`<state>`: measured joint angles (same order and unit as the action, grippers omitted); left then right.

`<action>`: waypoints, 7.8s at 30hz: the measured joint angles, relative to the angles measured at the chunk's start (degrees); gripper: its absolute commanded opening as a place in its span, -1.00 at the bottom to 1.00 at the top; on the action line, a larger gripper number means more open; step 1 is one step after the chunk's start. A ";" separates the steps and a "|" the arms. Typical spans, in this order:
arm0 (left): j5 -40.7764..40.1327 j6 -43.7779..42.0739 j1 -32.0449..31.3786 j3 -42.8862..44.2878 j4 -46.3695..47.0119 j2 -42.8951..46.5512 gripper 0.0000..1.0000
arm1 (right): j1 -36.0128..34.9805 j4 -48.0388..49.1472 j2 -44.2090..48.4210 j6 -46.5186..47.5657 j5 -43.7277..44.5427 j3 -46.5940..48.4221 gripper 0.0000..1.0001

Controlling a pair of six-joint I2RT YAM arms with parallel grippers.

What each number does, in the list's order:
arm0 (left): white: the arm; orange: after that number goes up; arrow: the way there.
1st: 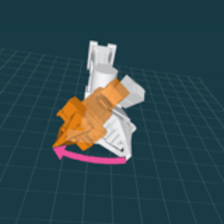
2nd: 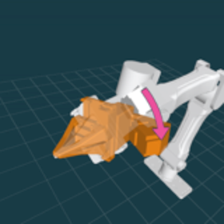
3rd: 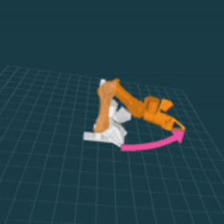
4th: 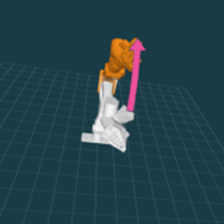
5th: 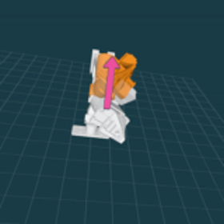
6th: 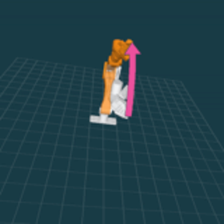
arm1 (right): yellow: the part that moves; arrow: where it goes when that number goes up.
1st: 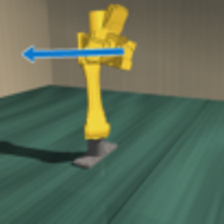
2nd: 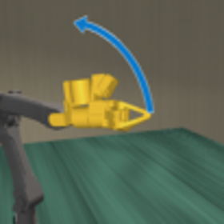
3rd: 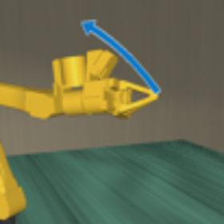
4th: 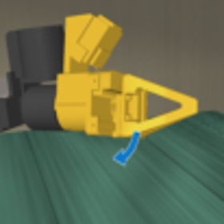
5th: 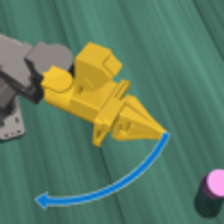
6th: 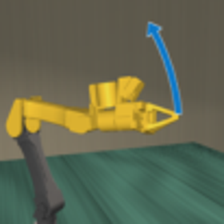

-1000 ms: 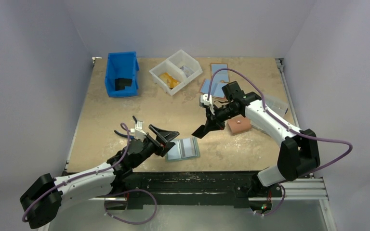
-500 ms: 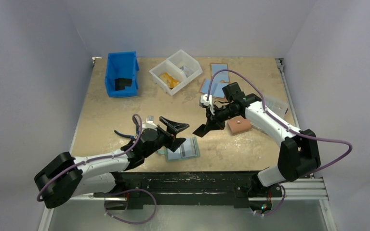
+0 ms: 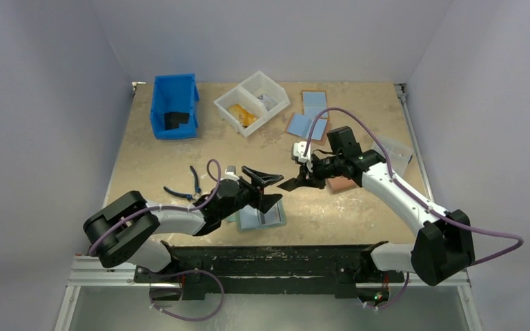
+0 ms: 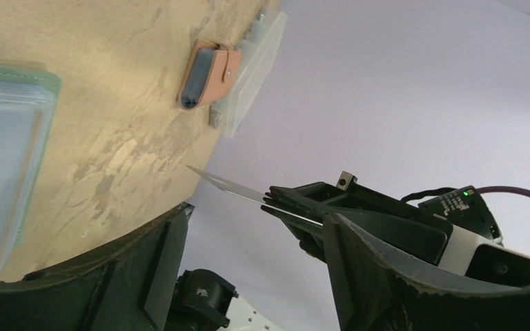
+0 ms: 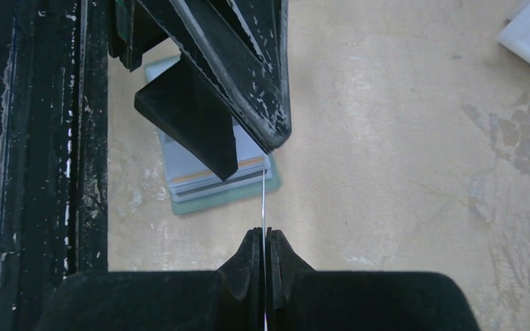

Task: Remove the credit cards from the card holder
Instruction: Place the credit card in the storage box, then remove the credit card from the card holder.

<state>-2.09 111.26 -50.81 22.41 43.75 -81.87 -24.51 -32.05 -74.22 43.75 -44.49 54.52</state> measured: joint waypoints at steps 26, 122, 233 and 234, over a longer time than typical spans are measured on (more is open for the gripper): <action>3.78 4.26 -0.37 2.08 13.99 -9.31 -0.97 | -5.09 7.02 5.40 7.45 7.78 -6.27 -0.82; 13.99 -113.87 59.12 59.10 -62.88 -22.77 -1.00 | -0.98 1.49 10.38 11.82 4.79 -6.58 0.39; -24.87 -45.88 -10.54 28.46 -65.00 -0.50 0.55 | 13.03 -2.71 7.41 -3.08 -8.74 -3.45 0.52; -24.76 -45.90 -10.88 29.94 -65.55 -2.14 0.55 | 13.03 -2.62 7.41 -3.26 -8.55 -3.45 0.52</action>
<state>-26.85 65.36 -61.69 52.36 -21.80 -84.01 -11.49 -34.68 -66.81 40.49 -53.04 51.07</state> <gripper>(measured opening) 0.782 0.762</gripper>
